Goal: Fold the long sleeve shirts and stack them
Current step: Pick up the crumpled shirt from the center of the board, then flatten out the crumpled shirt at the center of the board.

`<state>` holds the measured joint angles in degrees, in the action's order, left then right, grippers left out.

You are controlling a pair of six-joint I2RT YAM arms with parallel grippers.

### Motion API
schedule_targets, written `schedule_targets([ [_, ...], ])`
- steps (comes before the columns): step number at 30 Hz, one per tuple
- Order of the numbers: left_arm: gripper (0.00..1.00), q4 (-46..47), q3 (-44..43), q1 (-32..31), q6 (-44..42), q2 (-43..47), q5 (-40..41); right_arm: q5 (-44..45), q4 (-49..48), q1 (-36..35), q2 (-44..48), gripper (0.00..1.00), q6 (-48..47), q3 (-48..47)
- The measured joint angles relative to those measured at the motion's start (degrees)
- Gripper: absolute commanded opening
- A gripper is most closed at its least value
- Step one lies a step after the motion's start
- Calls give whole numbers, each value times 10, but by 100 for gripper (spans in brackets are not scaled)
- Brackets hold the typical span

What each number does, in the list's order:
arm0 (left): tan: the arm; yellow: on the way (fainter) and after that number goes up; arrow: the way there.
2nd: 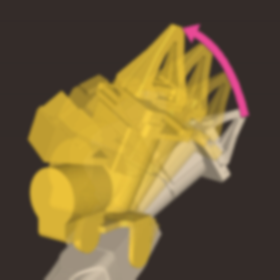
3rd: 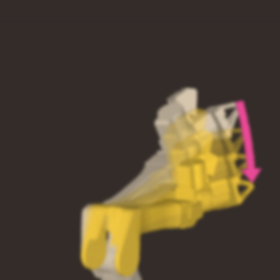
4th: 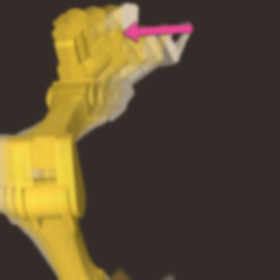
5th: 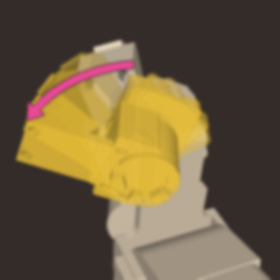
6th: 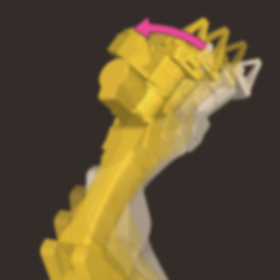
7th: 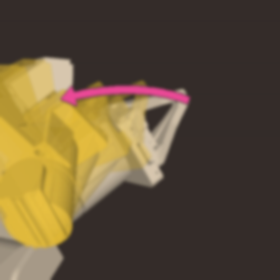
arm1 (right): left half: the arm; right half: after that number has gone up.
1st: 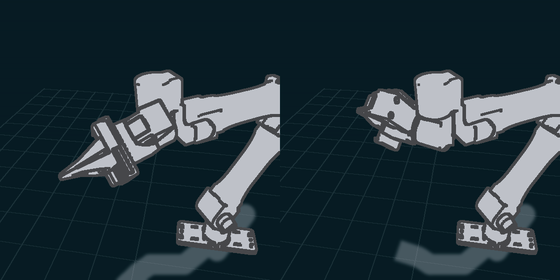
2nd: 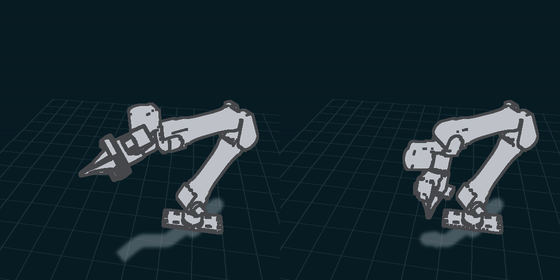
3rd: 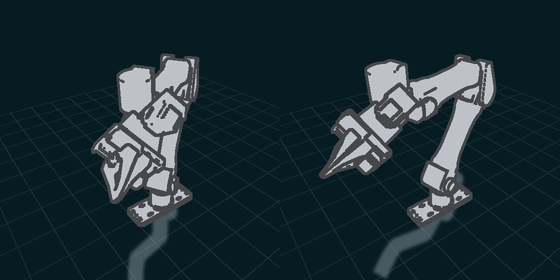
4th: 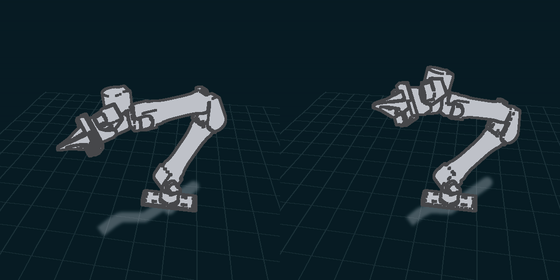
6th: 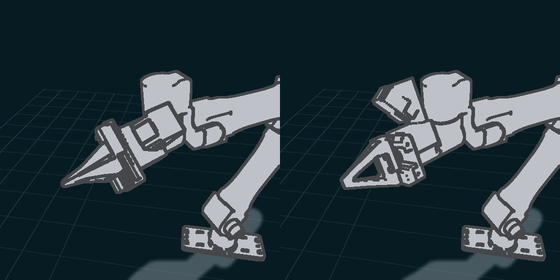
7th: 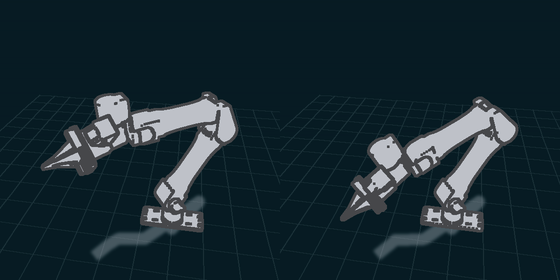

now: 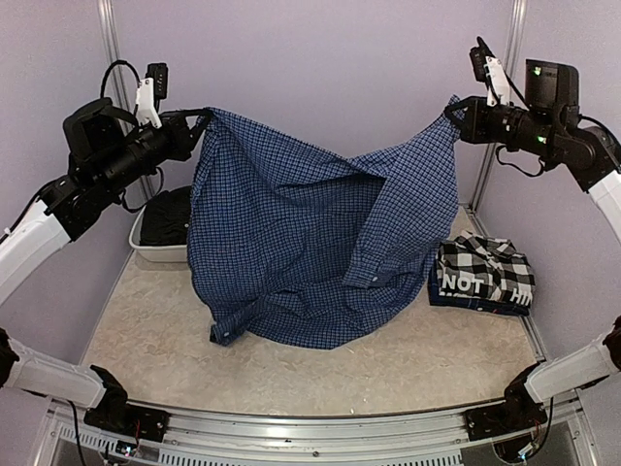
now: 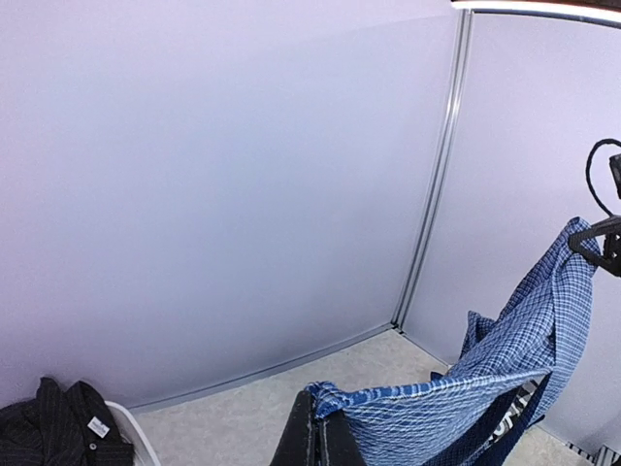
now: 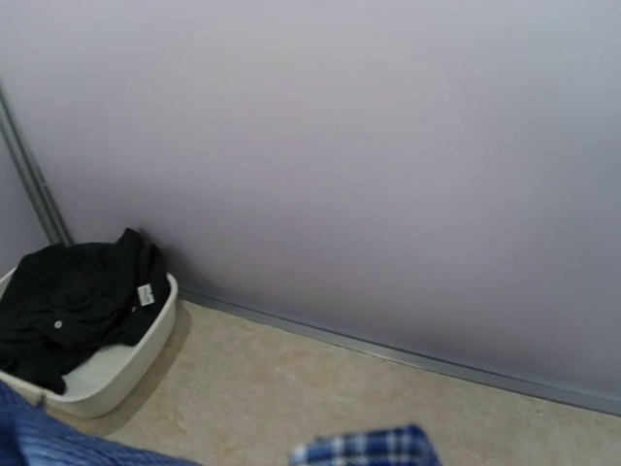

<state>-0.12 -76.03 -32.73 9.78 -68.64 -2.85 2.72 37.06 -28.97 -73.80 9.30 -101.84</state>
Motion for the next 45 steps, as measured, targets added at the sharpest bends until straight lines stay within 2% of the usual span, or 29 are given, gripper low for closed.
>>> schedule_targets([
  [6, 0, -62, -5, 12, 0, 12, 31, -26, 23, 0, -1, 0, -10, -3],
  [14, 0, -134, -16, 5, 3, 51, 5, -114, 30, 1, 37, 0, -4, 11],
  [18, 0, -181, -64, -34, -1, 70, 1, -166, 35, 1, 74, 0, 11, 10],
  [22, 0, -223, -91, -104, -5, 114, 3, -219, 61, 1, 118, 0, 28, -3],
  [26, 0, -261, -129, -124, 3, 162, 6, -273, 81, 1, 146, 0, 51, -39],
  [30, 0, -276, -186, -125, 17, 183, 1, -327, 85, 1, 156, 0, 84, -89],
  [34, 0, -275, -228, -128, 33, 188, -46, -385, 64, 1, 166, 0, 122, -111],
  [45, 0, -276, -229, -101, 69, 196, -122, -445, 41, 1, 194, 0, 192, -100],
])
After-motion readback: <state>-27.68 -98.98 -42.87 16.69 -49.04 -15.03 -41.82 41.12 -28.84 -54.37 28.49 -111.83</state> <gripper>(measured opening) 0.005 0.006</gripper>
